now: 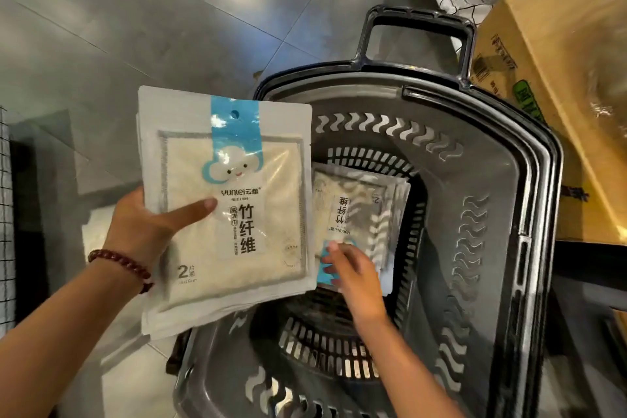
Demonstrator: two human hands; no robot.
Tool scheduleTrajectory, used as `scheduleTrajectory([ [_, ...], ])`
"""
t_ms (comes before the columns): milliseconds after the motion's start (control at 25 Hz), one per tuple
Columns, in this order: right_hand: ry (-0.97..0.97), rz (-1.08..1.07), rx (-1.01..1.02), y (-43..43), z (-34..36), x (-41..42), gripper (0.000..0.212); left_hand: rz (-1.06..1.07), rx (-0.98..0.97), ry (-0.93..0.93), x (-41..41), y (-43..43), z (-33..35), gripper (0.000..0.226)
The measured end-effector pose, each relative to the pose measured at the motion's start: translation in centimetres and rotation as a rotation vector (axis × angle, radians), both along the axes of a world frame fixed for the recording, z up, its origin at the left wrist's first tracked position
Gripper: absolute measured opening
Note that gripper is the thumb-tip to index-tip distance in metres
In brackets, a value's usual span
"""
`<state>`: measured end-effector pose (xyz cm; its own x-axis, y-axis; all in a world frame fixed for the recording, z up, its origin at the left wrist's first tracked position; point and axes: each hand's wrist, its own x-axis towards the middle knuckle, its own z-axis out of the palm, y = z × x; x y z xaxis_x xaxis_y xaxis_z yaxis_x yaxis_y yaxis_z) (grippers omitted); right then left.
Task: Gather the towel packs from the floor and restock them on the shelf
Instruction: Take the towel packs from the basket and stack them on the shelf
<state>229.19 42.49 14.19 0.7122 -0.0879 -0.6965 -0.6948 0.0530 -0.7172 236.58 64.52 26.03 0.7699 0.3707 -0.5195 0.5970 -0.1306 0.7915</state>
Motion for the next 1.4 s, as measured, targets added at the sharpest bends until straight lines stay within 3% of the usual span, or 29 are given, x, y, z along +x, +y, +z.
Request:
scheduleTrajectory([
  [120, 0.136, -0.125, -0.310, -3.5, -4.5, -0.8, 0.020, -0.020, 0.025, 0.022, 0.0, 0.5, -0.3, 0.032],
  [240, 0.287, 0.018, -0.459, -5.7, -8.7, -1.5, 0.037, -0.047, 0.056, 0.037, 0.1, 0.9, -0.8, 0.042],
  [360, 0.377, 0.121, -0.501, -5.9, -10.2, -1.5, 0.052, -0.069, 0.079, 0.022, 0.1, 0.9, -1.0, 0.034],
  [560, 0.415, 0.181, -0.599, -5.4, -10.6, 0.2, 0.059, -0.052, 0.065, 0.028, -0.2, 1.7, -1.8, 0.088],
  [640, 0.442, 0.162, -0.544, -4.7, -10.2, 0.9, 0.051, -0.025, 0.053, 0.031, -0.2, 1.8, -2.0, 0.084],
  [760, 0.252, 0.307, -0.663, -4.1, -8.8, 0.8, 0.037, 0.003, 0.047, 0.047, -0.1, 1.6, -2.1, 0.063],
  [880, 0.103, 0.485, -0.891, -5.9, -6.7, 0.9, 0.039, 0.010, 0.069, 0.049, -0.2, 1.2, -1.6, 0.089],
  [920, 0.094, 0.551, -0.951, -6.6, -5.8, 1.3, 0.037, 0.010, 0.088, 0.060, -0.2, 0.9, -1.2, 0.089],
  [1000, -0.012, 0.648, -1.082, -7.2, -4.2, 2.4, 0.034, 0.011, 0.095, 0.065, 0.0, -0.1, -0.5, 0.072],
  [1120, -0.353, 0.730, -1.316, -7.3, -3.2, 4.0, 0.042, 0.003, 0.134, 0.073, 0.1, -0.6, -0.1, 0.054],
  [1200, -0.477, 0.746, -1.386, -7.1, -2.4, 5.2, 0.038, 0.004, 0.162, 0.080, 0.0, -0.4, -0.2, 0.046],
  [1400, -0.763, 0.840, -1.492, -5.3, -1.3, 7.6, 0.016, 0.051, 0.122, 0.068, -0.2, 0.0, -0.7, 0.054],
])
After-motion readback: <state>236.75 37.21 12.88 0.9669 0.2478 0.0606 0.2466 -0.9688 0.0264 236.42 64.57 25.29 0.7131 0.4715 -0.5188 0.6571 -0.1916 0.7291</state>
